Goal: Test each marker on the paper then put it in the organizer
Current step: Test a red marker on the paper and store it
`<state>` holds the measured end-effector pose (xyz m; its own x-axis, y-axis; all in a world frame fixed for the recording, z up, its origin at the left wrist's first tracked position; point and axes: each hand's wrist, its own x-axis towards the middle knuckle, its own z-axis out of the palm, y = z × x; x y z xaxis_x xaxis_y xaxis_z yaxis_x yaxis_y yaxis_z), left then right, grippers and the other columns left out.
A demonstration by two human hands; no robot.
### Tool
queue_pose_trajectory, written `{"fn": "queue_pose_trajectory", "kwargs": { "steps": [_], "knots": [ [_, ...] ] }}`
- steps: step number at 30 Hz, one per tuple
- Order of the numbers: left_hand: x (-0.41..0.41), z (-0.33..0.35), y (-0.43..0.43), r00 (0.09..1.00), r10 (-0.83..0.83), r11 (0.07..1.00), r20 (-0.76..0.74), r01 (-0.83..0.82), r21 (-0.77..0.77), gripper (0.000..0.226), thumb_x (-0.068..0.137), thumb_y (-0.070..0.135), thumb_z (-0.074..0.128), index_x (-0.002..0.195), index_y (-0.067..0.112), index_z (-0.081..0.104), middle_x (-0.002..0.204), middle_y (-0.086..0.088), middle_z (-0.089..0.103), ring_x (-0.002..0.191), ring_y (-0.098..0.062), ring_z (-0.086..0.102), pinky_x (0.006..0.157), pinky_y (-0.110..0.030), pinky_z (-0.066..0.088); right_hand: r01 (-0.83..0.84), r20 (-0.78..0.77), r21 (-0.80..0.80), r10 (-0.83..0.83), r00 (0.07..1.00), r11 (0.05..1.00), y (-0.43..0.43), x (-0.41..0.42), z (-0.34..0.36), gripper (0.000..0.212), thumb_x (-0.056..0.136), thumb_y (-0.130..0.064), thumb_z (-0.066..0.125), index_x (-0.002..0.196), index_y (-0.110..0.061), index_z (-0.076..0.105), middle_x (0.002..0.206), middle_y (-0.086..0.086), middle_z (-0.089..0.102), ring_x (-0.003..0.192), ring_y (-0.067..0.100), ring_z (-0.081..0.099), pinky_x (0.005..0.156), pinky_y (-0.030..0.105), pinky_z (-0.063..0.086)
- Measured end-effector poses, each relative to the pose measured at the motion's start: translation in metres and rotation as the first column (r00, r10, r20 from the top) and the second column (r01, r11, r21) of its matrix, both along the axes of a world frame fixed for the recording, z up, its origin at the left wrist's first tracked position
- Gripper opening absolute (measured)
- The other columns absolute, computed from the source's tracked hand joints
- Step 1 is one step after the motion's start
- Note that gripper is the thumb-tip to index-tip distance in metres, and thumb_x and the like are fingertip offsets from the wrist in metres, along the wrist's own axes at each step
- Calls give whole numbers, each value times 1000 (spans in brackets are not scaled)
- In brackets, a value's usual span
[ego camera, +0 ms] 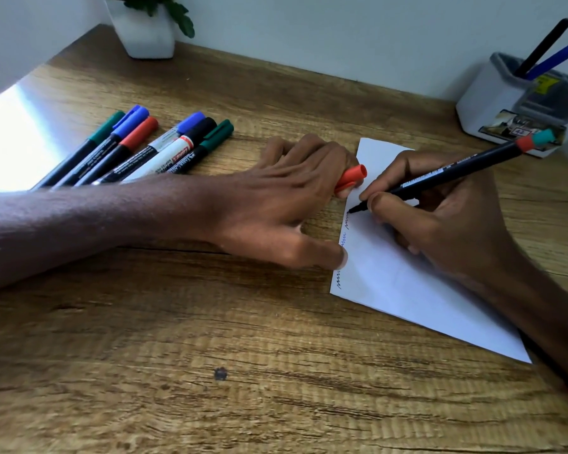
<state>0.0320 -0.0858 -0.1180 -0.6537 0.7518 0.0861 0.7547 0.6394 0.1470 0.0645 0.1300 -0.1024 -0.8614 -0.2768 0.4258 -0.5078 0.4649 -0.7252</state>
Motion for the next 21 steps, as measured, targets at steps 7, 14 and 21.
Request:
{"fn": "queue_pose_trajectory", "kwargs": {
  "steps": [7,14,21],
  "knots": [
    [2,3,3,1000,24,999,5,-24,22,98,71,79,29,150,22,22,159,5,27,147,-19,23,120,-35,17,18,-1,-5,-18,1000,1000,0,-1,0,13,81,3,68,74,-6,73,59,-15,65,46,1,58,48,7,39],
    [0,0,3,1000,17,1000,17,-17,9,96,76,78,33,152,20,22,161,3,26,149,-20,21,122,-36,15,41,21,-18,-41,999,999,1,-1,0,12,81,-1,68,74,-9,73,59,-14,66,46,1,58,48,7,39],
    [-1,-1,2,1000,4,1000,14,-4,-3,95,79,78,33,154,21,19,163,4,22,150,-18,17,121,-33,11,99,58,-37,-97,994,994,1,1,0,11,83,-4,70,74,-9,74,58,-6,65,35,10,52,38,19,38]
  ]
}}
